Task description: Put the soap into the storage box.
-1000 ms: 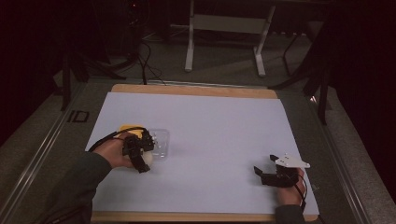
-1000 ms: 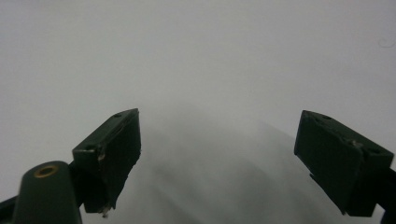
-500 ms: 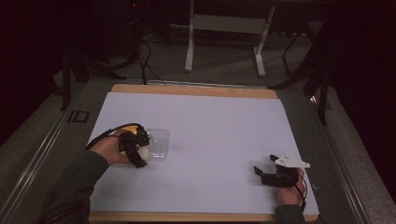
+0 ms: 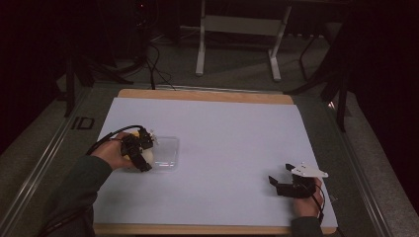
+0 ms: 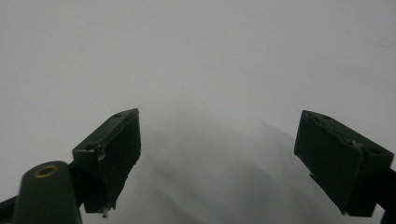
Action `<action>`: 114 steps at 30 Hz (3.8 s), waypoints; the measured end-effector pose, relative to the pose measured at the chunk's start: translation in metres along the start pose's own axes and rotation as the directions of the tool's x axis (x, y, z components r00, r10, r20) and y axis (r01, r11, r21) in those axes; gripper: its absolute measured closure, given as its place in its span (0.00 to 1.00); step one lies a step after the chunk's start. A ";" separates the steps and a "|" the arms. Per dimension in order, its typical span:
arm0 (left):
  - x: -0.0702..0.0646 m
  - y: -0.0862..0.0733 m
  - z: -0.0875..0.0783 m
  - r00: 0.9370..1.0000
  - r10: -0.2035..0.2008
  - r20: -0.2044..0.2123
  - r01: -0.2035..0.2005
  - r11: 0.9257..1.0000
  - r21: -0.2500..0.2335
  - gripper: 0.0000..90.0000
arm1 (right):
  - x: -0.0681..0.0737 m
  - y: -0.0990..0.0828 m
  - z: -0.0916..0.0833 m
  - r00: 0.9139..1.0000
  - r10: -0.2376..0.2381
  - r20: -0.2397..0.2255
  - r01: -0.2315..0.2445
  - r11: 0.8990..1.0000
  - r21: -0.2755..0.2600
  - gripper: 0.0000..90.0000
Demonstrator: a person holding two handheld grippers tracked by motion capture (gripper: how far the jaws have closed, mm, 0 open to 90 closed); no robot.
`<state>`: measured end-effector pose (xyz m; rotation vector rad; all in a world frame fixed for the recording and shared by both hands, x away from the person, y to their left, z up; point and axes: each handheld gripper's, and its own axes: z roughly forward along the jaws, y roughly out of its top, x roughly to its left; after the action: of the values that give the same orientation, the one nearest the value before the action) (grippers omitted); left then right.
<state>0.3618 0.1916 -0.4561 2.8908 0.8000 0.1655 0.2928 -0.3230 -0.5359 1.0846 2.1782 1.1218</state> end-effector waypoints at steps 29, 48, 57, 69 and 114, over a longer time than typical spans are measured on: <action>0.025 0.001 -0.001 0.988 -0.155 0.001 0.155 0.988 -0.013 0.27 | 0.000 0.000 0.000 1.000 0.001 -0.003 -0.001 1.000 -0.002 0.16; 0.045 -0.002 0.005 0.963 -0.266 -0.037 0.267 0.964 0.009 0.27 | 0.000 0.000 0.000 1.000 0.002 -0.002 -0.002 1.000 -0.003 0.16; 0.047 -0.002 0.012 0.964 -0.260 -0.051 0.261 0.965 0.010 0.27 | 0.000 0.000 0.000 1.000 0.002 -0.003 -0.002 1.000 -0.003 0.16; 0.054 -0.006 0.020 0.963 -0.264 -0.048 0.265 0.964 0.020 0.27 | 0.000 0.000 0.000 1.000 0.004 -0.004 -0.004 1.000 -0.002 0.16; 0.032 -0.004 -0.012 0.998 -0.049 -0.033 0.043 0.986 -0.162 0.43 | 0.000 0.000 0.000 1.000 -0.001 -0.001 0.001 1.000 -0.002 0.16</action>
<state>0.3851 0.2125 -0.4425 2.7224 0.8182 0.2661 0.2926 -0.3232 -0.5358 1.0817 2.1777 1.1245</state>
